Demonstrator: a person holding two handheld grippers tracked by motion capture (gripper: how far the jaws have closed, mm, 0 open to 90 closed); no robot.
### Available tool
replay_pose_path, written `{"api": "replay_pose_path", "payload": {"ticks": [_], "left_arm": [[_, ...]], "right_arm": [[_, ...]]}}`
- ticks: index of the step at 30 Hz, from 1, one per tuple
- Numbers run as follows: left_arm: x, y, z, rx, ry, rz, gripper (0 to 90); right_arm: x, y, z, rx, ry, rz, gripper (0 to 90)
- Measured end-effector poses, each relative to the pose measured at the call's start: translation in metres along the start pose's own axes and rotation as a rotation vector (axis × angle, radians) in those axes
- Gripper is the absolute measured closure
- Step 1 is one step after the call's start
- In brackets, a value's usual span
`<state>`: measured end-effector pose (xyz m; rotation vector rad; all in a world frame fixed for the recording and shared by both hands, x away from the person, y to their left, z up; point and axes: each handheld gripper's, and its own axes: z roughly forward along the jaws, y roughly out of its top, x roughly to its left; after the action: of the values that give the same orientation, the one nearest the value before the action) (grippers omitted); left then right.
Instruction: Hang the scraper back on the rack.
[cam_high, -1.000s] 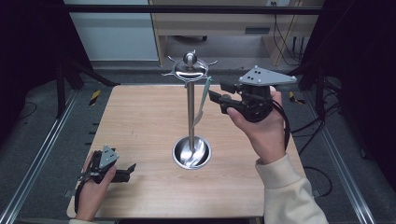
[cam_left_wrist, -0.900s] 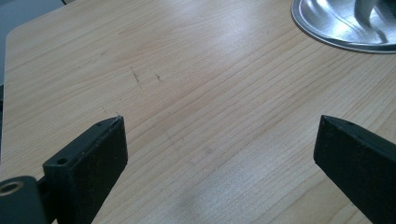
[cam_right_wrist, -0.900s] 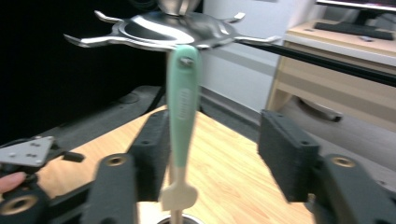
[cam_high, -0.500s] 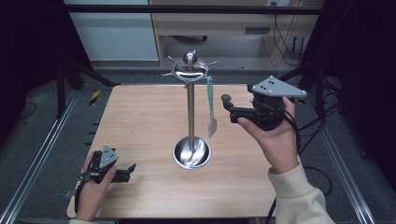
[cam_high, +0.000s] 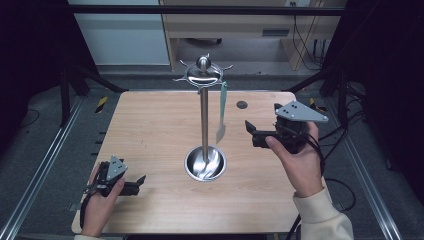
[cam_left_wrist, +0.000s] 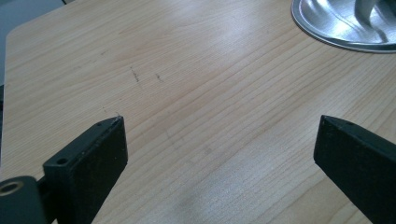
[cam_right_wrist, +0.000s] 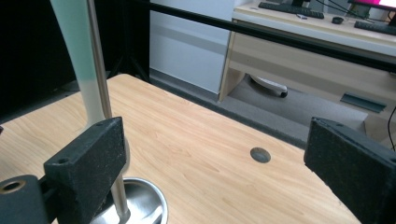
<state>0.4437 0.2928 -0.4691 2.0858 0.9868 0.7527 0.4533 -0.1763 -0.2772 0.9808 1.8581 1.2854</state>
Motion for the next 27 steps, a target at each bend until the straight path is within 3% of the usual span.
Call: {"api": "replay_pose_path", "payload": {"ticks": [9, 16, 27], "left_arm": [[0.0, 0.0, 0.0, 0.0, -0.001, 0.0, 2.7], [-0.001, 0.0, 0.001, 0.001, -0.003, 0.001, 2.7], [-0.001, 0.0, 0.001, 0.003, -0.003, 0.003, 2.7]], "right_arm": [[-0.001, -0.041, 0.007, 0.032, -0.016, 0.034, 6.8], [0.002, -0.081, 0.018, 0.092, -0.042, 0.049, 10.5], [0.007, -0.12, 0.035, 0.166, -0.048, 0.055, 10.1]]}}
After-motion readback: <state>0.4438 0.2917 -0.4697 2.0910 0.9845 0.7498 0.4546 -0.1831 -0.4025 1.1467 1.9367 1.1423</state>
